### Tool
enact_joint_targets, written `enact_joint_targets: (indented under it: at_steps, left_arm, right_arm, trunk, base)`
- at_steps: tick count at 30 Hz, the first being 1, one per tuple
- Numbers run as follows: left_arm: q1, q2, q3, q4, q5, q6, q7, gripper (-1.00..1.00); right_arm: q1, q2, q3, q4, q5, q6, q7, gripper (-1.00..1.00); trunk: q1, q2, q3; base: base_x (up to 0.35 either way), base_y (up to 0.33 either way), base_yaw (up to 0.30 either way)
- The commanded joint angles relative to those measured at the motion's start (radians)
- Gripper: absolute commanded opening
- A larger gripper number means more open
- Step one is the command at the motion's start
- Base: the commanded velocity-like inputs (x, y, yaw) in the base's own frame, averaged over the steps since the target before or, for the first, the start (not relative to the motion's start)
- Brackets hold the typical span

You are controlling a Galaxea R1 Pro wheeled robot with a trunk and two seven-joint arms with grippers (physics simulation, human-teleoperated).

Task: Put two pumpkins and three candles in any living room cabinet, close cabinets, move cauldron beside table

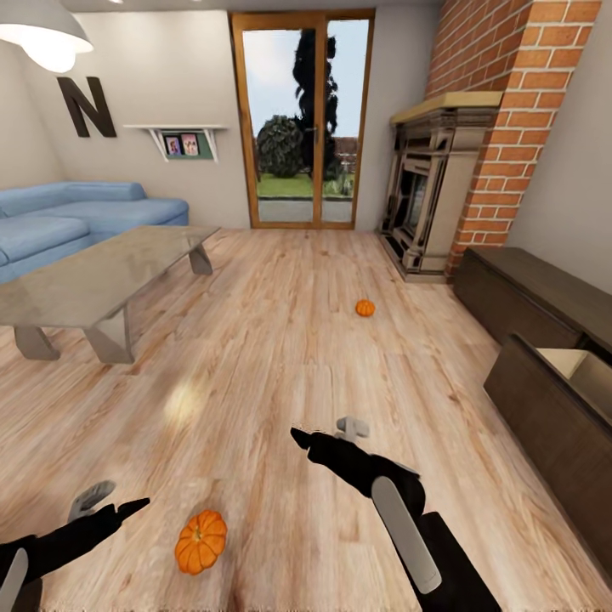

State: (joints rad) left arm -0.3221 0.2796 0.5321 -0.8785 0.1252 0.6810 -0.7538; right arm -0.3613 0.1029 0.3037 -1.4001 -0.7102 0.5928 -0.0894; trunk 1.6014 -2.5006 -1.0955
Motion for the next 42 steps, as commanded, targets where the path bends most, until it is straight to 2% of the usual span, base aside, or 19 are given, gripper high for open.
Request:
enact_joint_targets:
  at_steps: [1, 4, 10, 16, 19, 25, 34, 42]
  left_arm:
    - [0.0, 0.003, 0.0, 0.003, 0.005, 0.001, -0.008, 1.0]
    - [0.0, 0.009, 0.0, 0.012, 0.019, 0.01, -0.023, 1.0]
    - [0.0, 0.038, 0.022, 0.046, 0.062, 0.03, -0.02, 1.0]
    - [-0.003, 0.044, 0.029, 0.073, 0.094, 0.027, -0.015, 1.0]
    - [-0.003, 0.042, 0.03, 0.077, 0.098, 0.02, -0.007, 1.0]
    - [-0.003, 0.038, 0.031, 0.081, 0.099, -0.019, -0.004, 1.0]
    - [-0.003, 0.031, 0.031, 0.081, 0.1, -0.038, -0.004, 1.0]
    - [-0.003, 0.031, 0.032, 0.081, 0.102, -0.054, -0.004, 1.0]
  right_arm:
    - [-0.001, 0.002, 0.0, 0.006, -0.001, -0.001, 0.001, 1.0]
    - [-0.001, 0.024, 0.001, 0.012, 0.0, -0.002, 0.002, 1.0]
    - [0.004, 0.027, 0.007, 0.005, 0.001, -0.001, 0.007, 1.0]
    - [0.008, 0.027, 0.01, -0.001, 0.003, -0.001, 0.007, 1.0]
    - [0.012, 0.026, 0.008, -0.025, 0.003, -0.001, 0.007, 1.0]
    - [0.012, 0.022, 0.009, -0.15, 0.001, 0.002, 0.017, 1.0]
    - [0.013, 0.027, 0.011, -0.16, 0.0, 0.001, 0.072, 1.0]
    - [0.013, 0.034, 0.011, -0.153, -0.001, -0.002, 0.078, 1.0]
  trunk:
    - [0.0, 0.0, -0.004]
    - [0.002, -0.001, -0.016]
    - [0.004, -0.002, -0.039]
    - [0.007, -0.004, -0.062]
    - [0.008, -0.005, -0.074]
    - [0.011, -0.006, -0.097]
    - [0.015, -0.008, -0.132]
    - [0.019, -0.01, -0.163]
  base:
    - [0.0, 0.0, 0.0]
    - [0.0, 0.0, 0.0]
    - [0.0, 0.0, 0.0]
    - [0.0, 0.0, 0.0]
    - [0.0, 0.0, 0.0]
    - [0.0, 0.0, 0.0]
    - [0.0, 0.0, 0.0]
    - [0.0, 0.0, 0.0]
